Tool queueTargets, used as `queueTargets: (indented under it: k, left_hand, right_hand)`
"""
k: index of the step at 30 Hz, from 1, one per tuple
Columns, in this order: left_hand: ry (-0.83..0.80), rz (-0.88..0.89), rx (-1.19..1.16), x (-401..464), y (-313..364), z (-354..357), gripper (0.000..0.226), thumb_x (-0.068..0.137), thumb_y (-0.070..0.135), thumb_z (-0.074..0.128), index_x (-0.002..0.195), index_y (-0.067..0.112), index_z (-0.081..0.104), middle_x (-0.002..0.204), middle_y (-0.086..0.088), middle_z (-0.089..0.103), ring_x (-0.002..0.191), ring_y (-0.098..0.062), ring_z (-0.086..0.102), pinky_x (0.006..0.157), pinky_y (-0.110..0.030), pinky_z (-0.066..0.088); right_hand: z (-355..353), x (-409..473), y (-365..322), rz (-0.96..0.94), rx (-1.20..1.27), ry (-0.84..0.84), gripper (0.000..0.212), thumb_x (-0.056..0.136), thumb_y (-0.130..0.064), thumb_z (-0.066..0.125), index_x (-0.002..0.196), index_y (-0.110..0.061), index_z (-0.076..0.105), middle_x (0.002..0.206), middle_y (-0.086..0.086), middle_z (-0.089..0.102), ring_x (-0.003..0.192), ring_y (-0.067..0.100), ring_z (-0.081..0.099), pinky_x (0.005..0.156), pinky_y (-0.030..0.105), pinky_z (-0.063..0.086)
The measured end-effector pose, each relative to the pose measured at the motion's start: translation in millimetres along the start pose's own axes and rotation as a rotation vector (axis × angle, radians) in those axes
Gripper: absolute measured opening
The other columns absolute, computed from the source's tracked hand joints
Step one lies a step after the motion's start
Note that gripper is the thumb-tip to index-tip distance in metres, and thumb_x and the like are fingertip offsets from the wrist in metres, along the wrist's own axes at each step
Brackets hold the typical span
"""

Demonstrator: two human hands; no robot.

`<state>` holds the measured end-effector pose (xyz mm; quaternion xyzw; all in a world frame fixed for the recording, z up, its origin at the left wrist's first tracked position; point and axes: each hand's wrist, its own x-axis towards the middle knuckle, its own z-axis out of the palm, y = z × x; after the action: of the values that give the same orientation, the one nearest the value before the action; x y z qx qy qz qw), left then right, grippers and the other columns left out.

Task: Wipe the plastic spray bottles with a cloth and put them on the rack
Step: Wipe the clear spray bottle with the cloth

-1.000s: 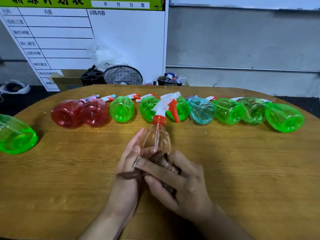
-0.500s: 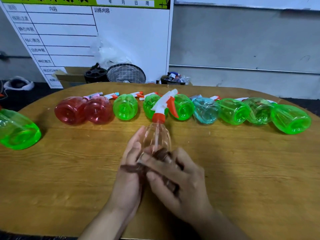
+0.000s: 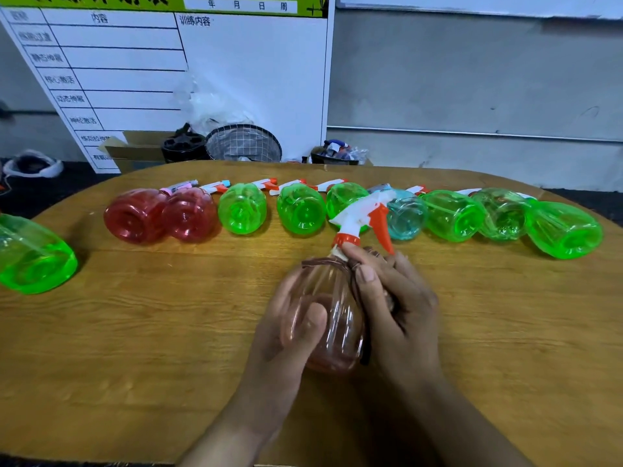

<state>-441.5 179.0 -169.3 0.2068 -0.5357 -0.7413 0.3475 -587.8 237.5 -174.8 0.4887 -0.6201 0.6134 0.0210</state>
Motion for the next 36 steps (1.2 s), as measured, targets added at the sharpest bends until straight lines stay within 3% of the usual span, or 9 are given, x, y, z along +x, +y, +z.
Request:
queueTargets:
  k: [4,8,14,17,21,26,28,33,36]
  left_hand:
    - [-0.010,0.042,0.139,1,-1,-3,0.082,0.078,0.060,0.085,0.150,0.040,0.052,0.147,0.001,0.065,0.139,-0.023,0.060,0.116,-0.063,0.043]
    - [-0.011,-0.002,0.141,4,-4,-5,0.055,0.084,0.060,0.068,0.138,0.062,0.057,0.142,0.001,0.069,0.134,-0.025,0.064,0.115,-0.064,0.044]
    - [-0.014,0.034,0.131,3,-8,-2,0.050,0.092,0.062,0.063,0.141,0.057,0.058,0.149,0.002,0.064,0.138,-0.026,0.061,0.115,-0.068,0.042]
    - [0.001,0.041,0.122,4,-8,-5,0.062,0.093,0.069,0.062,0.150,0.049,0.051,0.154,0.002,0.059,0.143,-0.024,0.055,0.118,-0.065,0.040]
    - [0.108,0.084,0.106,10,-6,-15,0.060,0.096,0.062,0.057,0.153,0.043,0.051,0.148,-0.003,0.064,0.139,-0.028,0.059,0.119,-0.062,0.040]
    - [0.108,0.097,0.039,13,0,-22,0.053,0.103,0.046,0.049,0.155,0.032,0.051,0.145,-0.010,0.066,0.138,-0.031,0.061,0.120,-0.056,0.038]
    - [0.112,0.094,0.044,13,-3,-18,0.050,0.103,0.043,0.047,0.152,0.036,0.054,0.142,-0.006,0.069,0.135,-0.028,0.063,0.118,-0.056,0.041]
    - [0.059,0.055,0.110,8,-17,-7,0.043,0.098,0.049,0.055,0.140,0.046,0.064,0.143,0.001,0.068,0.135,-0.023,0.063,0.113,-0.062,0.047]
    - [0.038,0.013,0.086,6,-15,-5,0.046,0.099,0.052,0.053,0.143,0.045,0.061,0.141,0.000,0.069,0.132,-0.024,0.065,0.110,-0.063,0.050]
  right_hand:
    - [2,3,2,0.121,0.133,0.097,0.034,0.104,-0.033,0.055,0.130,-0.020,0.073,0.099,0.008,0.069,0.088,0.021,0.062,0.078,0.033,0.051]
    - [1,4,2,0.195,0.220,0.156,0.032,0.104,-0.035,0.055,0.130,-0.027,0.073,0.106,-0.004,0.072,0.101,0.021,0.067,0.088,0.033,0.054]
    - [0,3,-1,0.130,0.086,0.084,0.036,0.105,-0.034,0.052,0.135,-0.026,0.070,0.092,0.008,0.064,0.083,0.015,0.059,0.075,0.019,0.045]
    - [3,-2,-5,0.037,-0.041,0.016,0.036,0.105,-0.033,0.050,0.135,-0.026,0.069,0.084,0.002,0.054,0.079,0.009,0.053,0.072,0.010,0.038]
    - [11,-17,-15,-0.195,-0.134,-0.148,0.032,0.103,-0.033,0.060,0.132,-0.026,0.072,0.092,-0.009,0.044,0.079,-0.002,0.047,0.071,0.012,0.039]
    - [16,-26,-15,-0.478,-0.217,-0.230,0.028,0.099,-0.031,0.071,0.126,-0.025,0.077,0.090,0.002,0.053,0.073,0.008,0.052,0.061,0.019,0.048]
    - [11,-22,-12,-0.437,-0.220,-0.201,0.029,0.103,-0.034,0.065,0.128,-0.026,0.074,0.091,0.001,0.052,0.076,0.003,0.048,0.063,0.018,0.046]
    - [0,-2,0,-0.054,-0.146,0.003,0.031,0.104,-0.034,0.053,0.130,-0.029,0.070,0.087,0.000,0.051,0.078,0.007,0.053,0.070,0.015,0.039]
    - [-1,-1,1,-0.018,-0.127,0.002,0.032,0.104,-0.032,0.053,0.129,-0.027,0.071,0.085,-0.002,0.050,0.078,0.007,0.052,0.071,0.013,0.038]
